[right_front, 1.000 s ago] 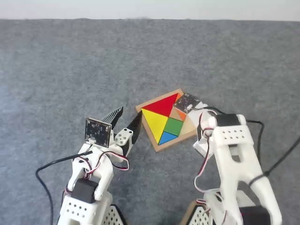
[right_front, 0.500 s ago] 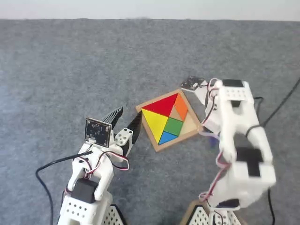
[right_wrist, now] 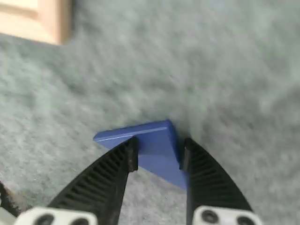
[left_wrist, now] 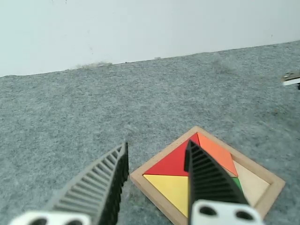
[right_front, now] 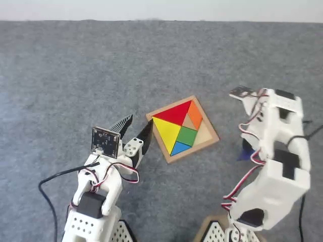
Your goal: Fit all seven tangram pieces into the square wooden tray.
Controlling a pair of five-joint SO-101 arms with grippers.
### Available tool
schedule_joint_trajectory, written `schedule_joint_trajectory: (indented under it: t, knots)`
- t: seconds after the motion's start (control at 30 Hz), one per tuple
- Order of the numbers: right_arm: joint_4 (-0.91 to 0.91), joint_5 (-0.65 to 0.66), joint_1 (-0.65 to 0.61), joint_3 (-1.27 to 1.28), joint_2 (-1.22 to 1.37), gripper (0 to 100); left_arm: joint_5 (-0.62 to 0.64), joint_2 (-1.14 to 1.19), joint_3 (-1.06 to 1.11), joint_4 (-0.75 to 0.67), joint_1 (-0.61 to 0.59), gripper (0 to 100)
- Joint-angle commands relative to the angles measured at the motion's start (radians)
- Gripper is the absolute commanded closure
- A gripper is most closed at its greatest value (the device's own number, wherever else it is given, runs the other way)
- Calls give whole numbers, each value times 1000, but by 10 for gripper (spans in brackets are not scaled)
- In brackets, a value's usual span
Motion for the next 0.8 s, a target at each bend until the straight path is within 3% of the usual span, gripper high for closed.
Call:
schedule_joint_trajectory:
  t: [0.0, 0.13, 0.3, 0.43, 0.5, 0.67, 0.77]
  knots:
    - [-93, -40, 160, 84, -70, 844, -8, -18, -8, 2, 9, 805]
    - [-162, -157, 183, 199, -223, 843, -6, -18, -8, 2, 9, 805]
    - [-196, -282, 71, 393, -516, 835, -6, -18, -8, 2, 9, 805]
    - [-188, -302, 21, 497, -740, 760, -6, -18, -8, 2, 9, 805]
    - [-179, -209, 22, 517, -794, 743, -6, -18, -8, 3, 9, 805]
    - [-56, 238, 22, 517, -760, 741, -8, -18, -8, 5, 9, 805]
    - [-51, 347, 22, 511, -719, 741, -8, -18, -8, 5, 9, 805]
